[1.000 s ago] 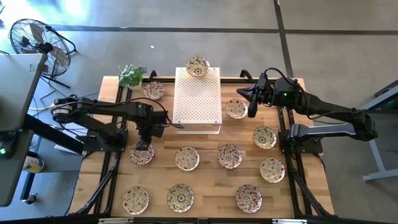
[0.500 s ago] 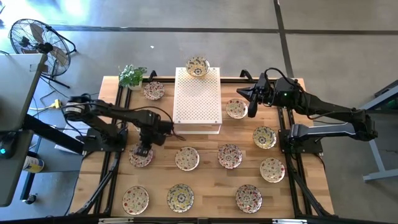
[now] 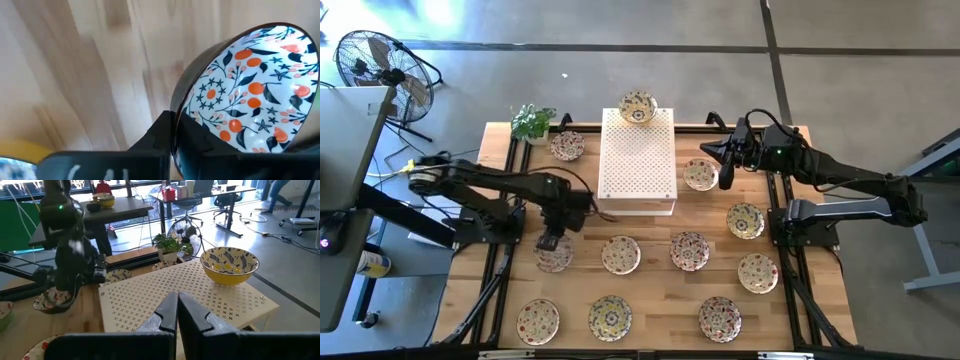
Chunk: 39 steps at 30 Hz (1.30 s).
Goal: Pick & Place Mini bowls
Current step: Put the orange patterned bowl on the shelf
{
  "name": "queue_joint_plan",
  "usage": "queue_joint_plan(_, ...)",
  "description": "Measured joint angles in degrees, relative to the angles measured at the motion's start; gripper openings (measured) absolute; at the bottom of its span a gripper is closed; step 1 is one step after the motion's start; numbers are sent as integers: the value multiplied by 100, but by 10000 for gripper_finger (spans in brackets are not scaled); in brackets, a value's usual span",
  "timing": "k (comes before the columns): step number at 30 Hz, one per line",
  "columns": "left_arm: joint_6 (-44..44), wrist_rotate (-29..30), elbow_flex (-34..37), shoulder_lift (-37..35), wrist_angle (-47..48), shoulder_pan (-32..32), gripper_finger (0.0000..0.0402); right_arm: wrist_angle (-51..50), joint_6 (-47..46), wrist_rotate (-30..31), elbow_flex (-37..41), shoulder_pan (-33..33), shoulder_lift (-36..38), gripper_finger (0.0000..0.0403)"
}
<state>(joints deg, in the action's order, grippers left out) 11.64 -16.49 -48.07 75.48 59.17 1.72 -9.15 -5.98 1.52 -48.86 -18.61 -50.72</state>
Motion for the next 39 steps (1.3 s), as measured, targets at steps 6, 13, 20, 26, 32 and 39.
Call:
queue_joint_plan(6, -725, 40, 605, -1150, -1316, 469, 8, 30, -45, -74, 0, 2, 0, 1)
queue_joint_plan(13, -1410, 313, 837, -2051, -1876, 616, 5, 136, -107, -85, -4, 2, 0, 1)
queue_joint_plan(20, -2456, 35, 391, -2888, -1985, 616, 5, 177, -164, -61, -4, 2, 0, 1)
queue_joint_plan(26, -4179, 625, -322, -2910, -2043, 622, 5, 182, -214, -59, -4, 2, 0, 2)
queue_joint_plan(32, -5703, 1250, -1074, -1905, -1944, 1192, 4, 349, -216, -32, -4, 2, 0, 2)
queue_joint_plan(39, -5789, 435, -2048, -510, -1804, 2513, 5, 428, -216, -98, -4, 2, 2, 2)
